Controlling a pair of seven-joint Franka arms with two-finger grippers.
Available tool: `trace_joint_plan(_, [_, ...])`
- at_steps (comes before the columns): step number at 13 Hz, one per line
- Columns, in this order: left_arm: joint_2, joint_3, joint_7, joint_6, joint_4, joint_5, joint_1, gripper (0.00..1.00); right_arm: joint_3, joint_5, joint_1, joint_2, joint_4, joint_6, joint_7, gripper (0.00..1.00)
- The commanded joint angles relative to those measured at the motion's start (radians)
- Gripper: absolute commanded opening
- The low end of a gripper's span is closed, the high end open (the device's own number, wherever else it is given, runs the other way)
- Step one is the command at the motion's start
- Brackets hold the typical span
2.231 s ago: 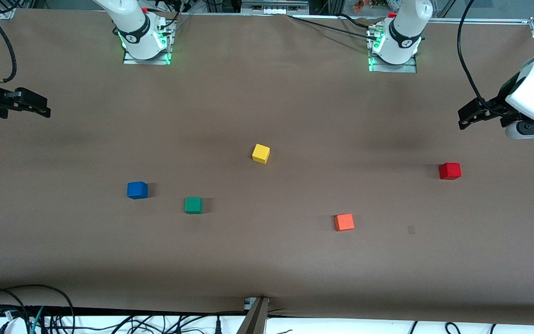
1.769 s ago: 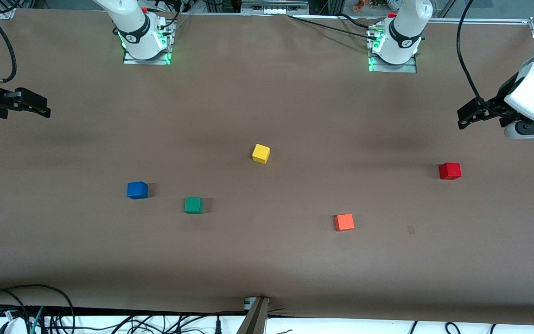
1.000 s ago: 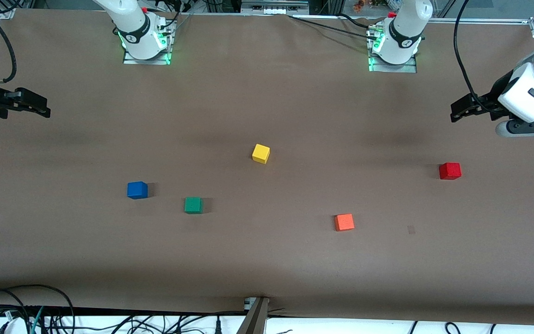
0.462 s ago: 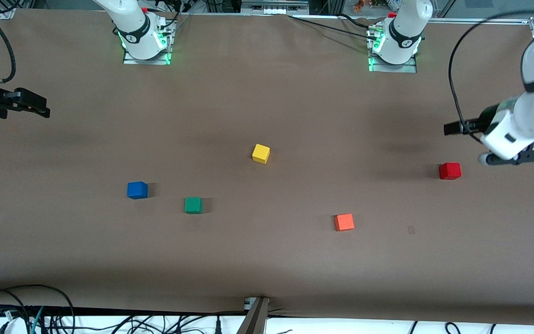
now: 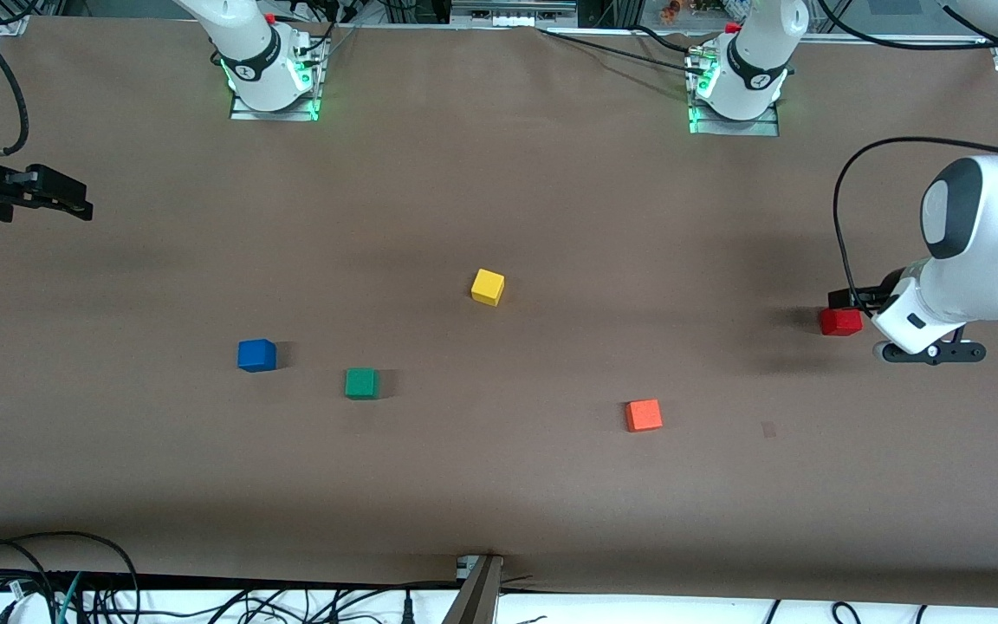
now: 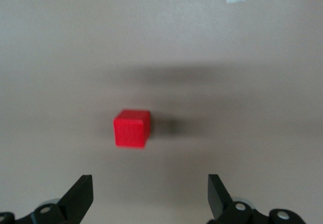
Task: Pass red block to right arm, stack on blue
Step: 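Move the left gripper down over the red cube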
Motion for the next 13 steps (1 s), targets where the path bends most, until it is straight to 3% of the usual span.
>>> trace_joint_plan(1, [-0.013, -0.007, 0.076, 0.175, -0.132, 0.037, 0.06, 1.0, 0.005, -0.006, -0.009, 0.013, 0.029, -0.006, -0.013, 1.0])
trace_joint_plan(5, [0.048, -0.005, 0.131, 0.406, -0.243, 0.04, 0.105, 1.0, 0.005, -0.005, -0.009, 0.013, 0.029, -0.006, -0.012, 1.0])
trace_joint_plan(13, [0.099, -0.005, 0.182, 0.558, -0.322, 0.069, 0.146, 1.0, 0.005, 0.0, -0.009, 0.013, 0.029, -0.005, -0.012, 1.0])
